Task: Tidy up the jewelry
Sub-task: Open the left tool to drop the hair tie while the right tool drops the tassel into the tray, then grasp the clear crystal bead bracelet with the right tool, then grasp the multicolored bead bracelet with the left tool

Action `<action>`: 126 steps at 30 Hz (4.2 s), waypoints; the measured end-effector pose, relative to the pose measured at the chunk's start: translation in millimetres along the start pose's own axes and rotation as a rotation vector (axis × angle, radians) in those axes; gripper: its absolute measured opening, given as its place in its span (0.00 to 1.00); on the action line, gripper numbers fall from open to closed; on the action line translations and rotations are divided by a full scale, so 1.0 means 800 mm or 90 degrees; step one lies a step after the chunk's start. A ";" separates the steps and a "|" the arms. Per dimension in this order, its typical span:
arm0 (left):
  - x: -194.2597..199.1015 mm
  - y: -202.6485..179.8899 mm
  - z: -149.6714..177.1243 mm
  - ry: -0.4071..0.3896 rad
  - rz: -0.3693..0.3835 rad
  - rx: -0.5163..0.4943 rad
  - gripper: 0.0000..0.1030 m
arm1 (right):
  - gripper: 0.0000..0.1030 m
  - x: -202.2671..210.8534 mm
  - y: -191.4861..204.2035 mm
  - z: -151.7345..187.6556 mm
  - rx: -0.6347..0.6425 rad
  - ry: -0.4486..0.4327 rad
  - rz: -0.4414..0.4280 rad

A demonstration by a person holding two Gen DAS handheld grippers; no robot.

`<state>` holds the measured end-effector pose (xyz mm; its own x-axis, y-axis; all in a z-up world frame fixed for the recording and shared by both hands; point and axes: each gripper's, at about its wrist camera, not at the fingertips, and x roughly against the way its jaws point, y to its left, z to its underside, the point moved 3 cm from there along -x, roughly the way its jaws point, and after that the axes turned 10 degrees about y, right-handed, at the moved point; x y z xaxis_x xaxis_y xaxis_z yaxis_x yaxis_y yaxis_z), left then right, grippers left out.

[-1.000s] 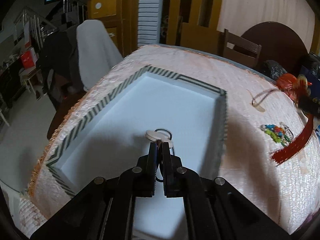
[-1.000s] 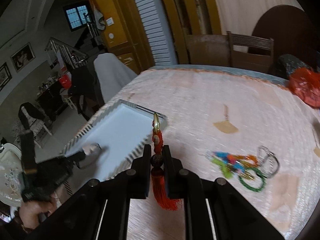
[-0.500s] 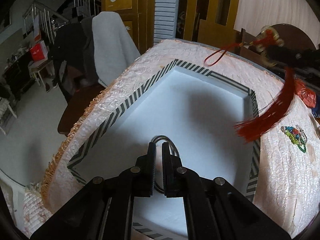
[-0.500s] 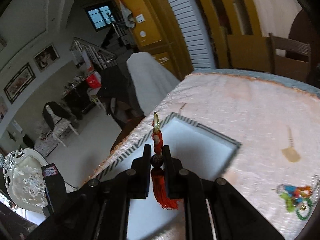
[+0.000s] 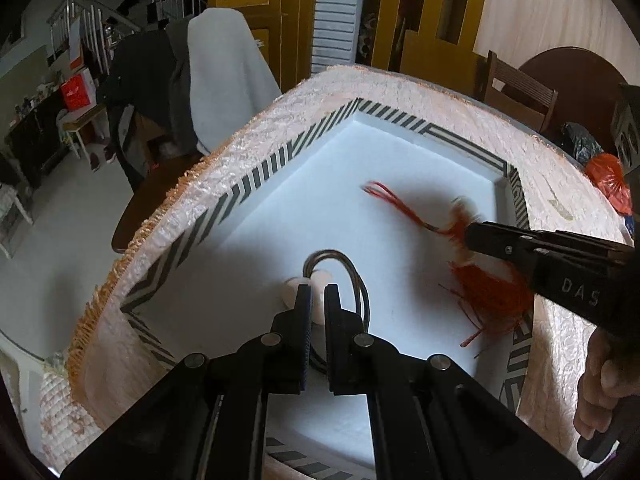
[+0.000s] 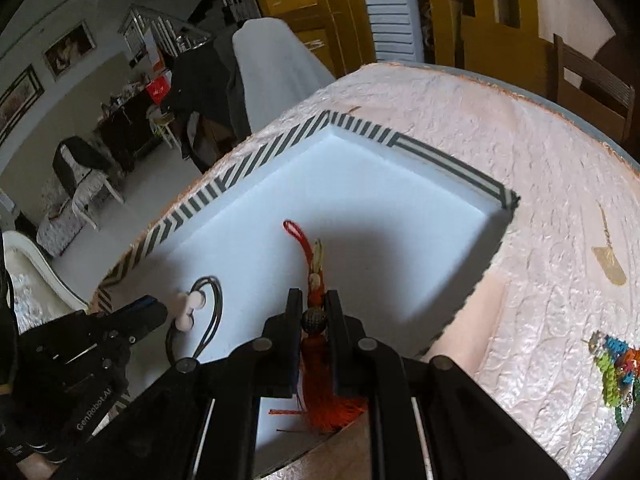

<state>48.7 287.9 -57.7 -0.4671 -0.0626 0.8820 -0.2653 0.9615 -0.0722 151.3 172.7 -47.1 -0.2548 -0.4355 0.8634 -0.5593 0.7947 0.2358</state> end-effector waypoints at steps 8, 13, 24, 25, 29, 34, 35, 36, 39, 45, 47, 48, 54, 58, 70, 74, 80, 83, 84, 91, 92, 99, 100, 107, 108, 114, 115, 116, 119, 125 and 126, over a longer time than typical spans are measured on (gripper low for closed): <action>-0.007 -0.005 -0.006 0.012 -0.016 -0.004 0.24 | 0.41 0.015 -0.001 -0.003 0.006 -0.010 0.015; -0.012 -0.014 -0.008 0.025 -0.021 -0.011 0.25 | 0.41 0.055 -0.020 0.008 0.005 -0.038 0.044; 0.047 -0.138 -0.003 -0.034 0.070 -0.092 0.34 | 0.46 0.144 -0.185 0.117 -0.089 -0.038 0.137; 0.050 -0.155 0.000 -0.040 0.077 -0.106 0.36 | 0.46 0.155 -0.207 0.133 -0.100 -0.038 0.150; 0.036 -0.217 0.017 -0.027 0.096 -0.158 0.45 | 0.46 0.188 -0.274 0.184 -0.150 -0.042 0.178; -0.005 -0.283 0.045 0.009 0.105 -0.208 0.45 | 0.46 0.221 -0.352 0.221 -0.255 -0.057 0.202; -0.011 -0.293 0.049 0.011 0.109 -0.212 0.45 | 0.46 0.224 -0.362 0.222 -0.265 -0.065 0.201; -0.014 -0.299 0.053 0.013 0.109 -0.213 0.45 | 0.46 0.225 -0.368 0.224 -0.270 -0.070 0.202; -0.026 -0.305 0.065 0.026 0.114 -0.212 0.45 | 0.45 0.219 -0.381 0.219 -0.263 -0.078 0.205; -0.028 -0.310 0.073 0.001 0.104 -0.238 0.54 | 0.23 0.187 -0.390 0.187 -0.216 -0.091 0.170; -0.029 -0.313 0.075 -0.001 0.099 -0.243 0.57 | 0.21 0.175 -0.397 0.177 -0.213 -0.089 0.169; -0.029 -0.316 0.076 -0.002 0.096 -0.244 0.58 | 0.19 0.171 -0.401 0.175 -0.216 -0.089 0.163; -0.031 -0.318 0.077 -0.003 0.095 -0.240 0.60 | 0.16 0.149 -0.415 0.171 -0.235 -0.074 0.178; -0.031 -0.319 0.075 0.000 0.093 -0.238 0.60 | 0.12 0.145 -0.406 0.169 -0.204 -0.060 0.219; -0.054 -0.392 -0.001 0.035 0.202 -0.302 0.60 | 0.07 0.225 -0.377 0.191 -0.241 -0.139 0.227; -0.051 -0.431 0.014 0.037 0.222 -0.357 0.60 | 0.08 0.227 -0.402 0.222 -0.306 -0.108 0.201; -0.051 -0.461 0.018 0.029 0.227 -0.381 0.59 | 0.08 0.197 -0.407 0.246 -0.312 -0.052 0.189; -0.065 -0.463 0.011 0.035 0.207 -0.372 0.37 | 0.08 0.188 -0.406 0.250 -0.305 -0.048 0.195; -0.068 -0.458 0.006 0.043 0.228 -0.355 0.30 | 0.08 0.189 -0.406 0.251 -0.309 -0.048 0.193; -0.048 -0.408 0.017 0.033 0.271 -0.334 0.25 | 0.08 0.192 -0.410 0.258 -0.323 -0.059 0.167; -0.043 -0.399 0.019 0.030 0.279 -0.332 0.25 | 0.09 0.193 -0.410 0.258 -0.326 -0.060 0.164; -0.044 -0.355 0.037 0.054 0.264 -0.325 0.25 | 0.27 0.190 -0.408 0.254 -0.331 -0.066 0.138; -0.046 -0.352 0.039 0.055 0.264 -0.321 0.25 | 0.27 0.189 -0.406 0.254 -0.328 -0.064 0.141; -0.046 -0.349 0.042 0.041 0.265 -0.304 0.26 | 0.28 0.192 -0.397 0.263 -0.290 -0.059 0.164; -0.046 -0.349 0.041 0.042 0.268 -0.302 0.26 | 0.28 0.193 -0.398 0.265 -0.291 -0.060 0.163; -0.048 -0.346 0.038 0.048 0.290 -0.292 0.29 | 0.28 0.199 -0.402 0.275 -0.310 -0.073 0.162; -0.047 -0.348 0.039 0.046 0.283 -0.295 0.29 | 0.28 0.198 -0.402 0.273 -0.307 -0.073 0.169; -0.047 -0.350 0.040 0.044 0.276 -0.299 0.29 | 0.28 0.197 -0.402 0.272 -0.304 -0.072 0.175; -0.045 -0.356 0.044 0.035 0.250 -0.306 0.30 | 0.28 0.192 -0.398 0.266 -0.274 -0.070 0.208; -0.044 -0.360 0.046 0.025 0.217 -0.313 0.30 | 0.16 0.180 -0.373 0.255 -0.194 -0.024 0.283; -0.044 -0.360 0.046 0.026 0.220 -0.310 0.28 | 0.12 0.180 -0.372 0.255 -0.192 -0.021 0.284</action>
<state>110.4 3.2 -85.0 -0.4219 0.2759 0.8636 0.3180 0.9371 -0.1441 119.8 -213.1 -83.9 -0.4432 -0.0377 0.8956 -0.1407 0.9897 -0.0280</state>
